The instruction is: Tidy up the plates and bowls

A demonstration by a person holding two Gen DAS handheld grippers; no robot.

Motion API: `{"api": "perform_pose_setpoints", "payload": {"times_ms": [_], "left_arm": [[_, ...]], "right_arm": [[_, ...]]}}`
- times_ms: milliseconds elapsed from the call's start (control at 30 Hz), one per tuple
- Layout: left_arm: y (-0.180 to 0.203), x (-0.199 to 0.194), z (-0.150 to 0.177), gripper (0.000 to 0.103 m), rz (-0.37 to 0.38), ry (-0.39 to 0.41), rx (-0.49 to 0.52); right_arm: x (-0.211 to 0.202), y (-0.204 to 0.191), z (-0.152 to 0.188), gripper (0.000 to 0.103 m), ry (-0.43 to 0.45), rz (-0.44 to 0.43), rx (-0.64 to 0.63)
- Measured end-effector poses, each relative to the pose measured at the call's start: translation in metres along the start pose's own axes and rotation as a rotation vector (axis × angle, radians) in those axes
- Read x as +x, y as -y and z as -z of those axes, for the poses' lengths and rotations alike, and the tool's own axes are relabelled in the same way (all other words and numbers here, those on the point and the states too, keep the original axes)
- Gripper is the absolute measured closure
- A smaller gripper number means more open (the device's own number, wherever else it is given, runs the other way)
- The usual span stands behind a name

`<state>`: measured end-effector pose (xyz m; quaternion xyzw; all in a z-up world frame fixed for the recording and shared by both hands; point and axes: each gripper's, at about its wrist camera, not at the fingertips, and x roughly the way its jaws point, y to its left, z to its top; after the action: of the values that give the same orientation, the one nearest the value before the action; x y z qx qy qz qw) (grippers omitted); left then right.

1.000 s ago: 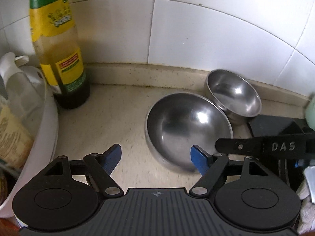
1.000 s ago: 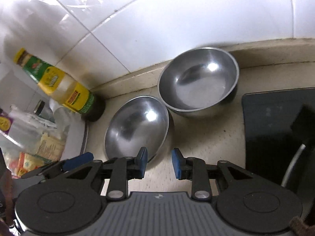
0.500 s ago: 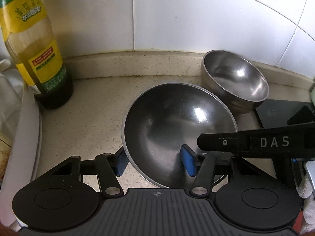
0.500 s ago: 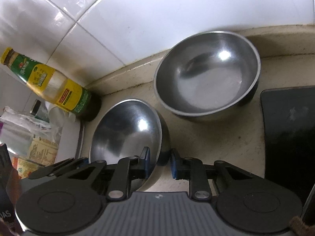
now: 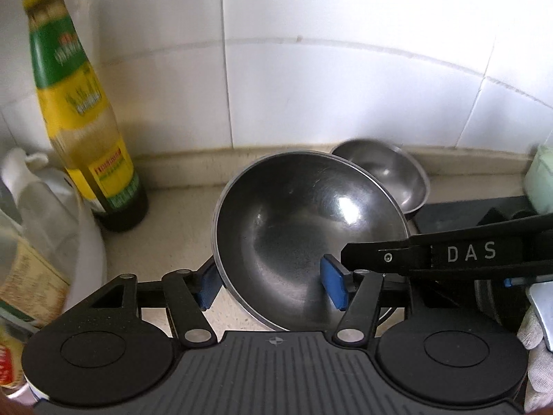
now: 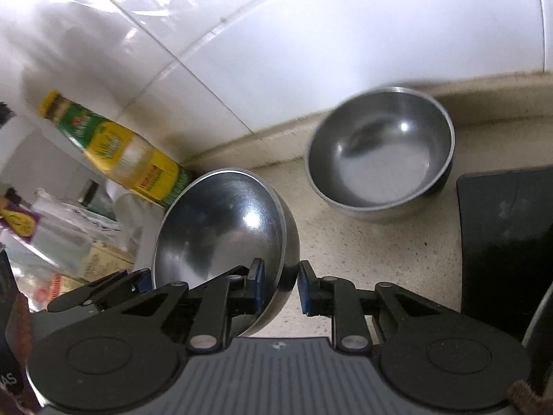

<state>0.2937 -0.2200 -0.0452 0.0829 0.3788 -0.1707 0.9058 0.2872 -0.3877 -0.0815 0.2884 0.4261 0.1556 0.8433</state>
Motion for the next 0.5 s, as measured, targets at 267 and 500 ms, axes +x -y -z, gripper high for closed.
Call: {"api": "perform_pose_setpoints", "payload": {"times_ms": [267,500], "left_arm": [[0.018,-0.065,0.004,0.031,0.004,0.119,0.04],[0.038,-0.111,0.019,0.03,0.001,0.192,0.081]], "right_arm": [[-0.062,-0.025,0.012,0.083,0.09,-0.027,-0.046],[-0.105,-0.047,0.033,0.083,0.143,-0.04,-0.074]]}}
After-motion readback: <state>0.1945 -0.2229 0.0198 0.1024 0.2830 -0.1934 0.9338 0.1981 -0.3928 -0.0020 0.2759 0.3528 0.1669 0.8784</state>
